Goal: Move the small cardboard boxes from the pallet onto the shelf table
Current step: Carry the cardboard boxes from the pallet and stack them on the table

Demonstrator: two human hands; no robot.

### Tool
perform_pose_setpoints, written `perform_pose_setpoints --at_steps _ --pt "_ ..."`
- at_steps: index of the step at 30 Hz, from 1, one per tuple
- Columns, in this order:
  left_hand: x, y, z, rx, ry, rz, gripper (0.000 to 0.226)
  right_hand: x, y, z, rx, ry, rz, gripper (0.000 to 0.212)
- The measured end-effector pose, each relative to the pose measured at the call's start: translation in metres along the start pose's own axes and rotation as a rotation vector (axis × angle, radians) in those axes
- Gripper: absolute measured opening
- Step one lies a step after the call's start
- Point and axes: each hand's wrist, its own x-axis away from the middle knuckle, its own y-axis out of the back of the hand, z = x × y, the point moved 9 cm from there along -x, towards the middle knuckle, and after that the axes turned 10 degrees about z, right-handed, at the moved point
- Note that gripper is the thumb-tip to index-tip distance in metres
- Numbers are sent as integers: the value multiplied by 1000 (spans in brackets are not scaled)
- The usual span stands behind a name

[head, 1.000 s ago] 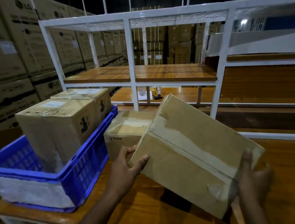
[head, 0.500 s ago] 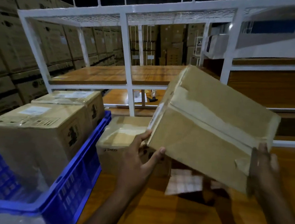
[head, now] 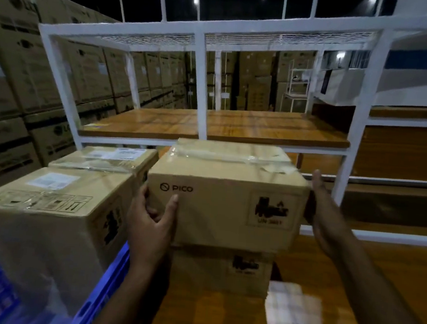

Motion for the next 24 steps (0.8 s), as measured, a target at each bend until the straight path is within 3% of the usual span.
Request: perform_pose_setpoints --at_steps 5,10,15,24 --pt "-5 14 37 23 84 -24 70 -9 -38 -29 59 -13 57 69" --pt "-9 13 47 11 80 -31 69 6 -53 -42 71 16 -9 32" --pt "-9 6 51 1 97 -22 74 10 -59 -76 56 60 -36 60" --pt "-19 2 62 -30 111 -29 75 2 -63 -79 65 116 -63 82"
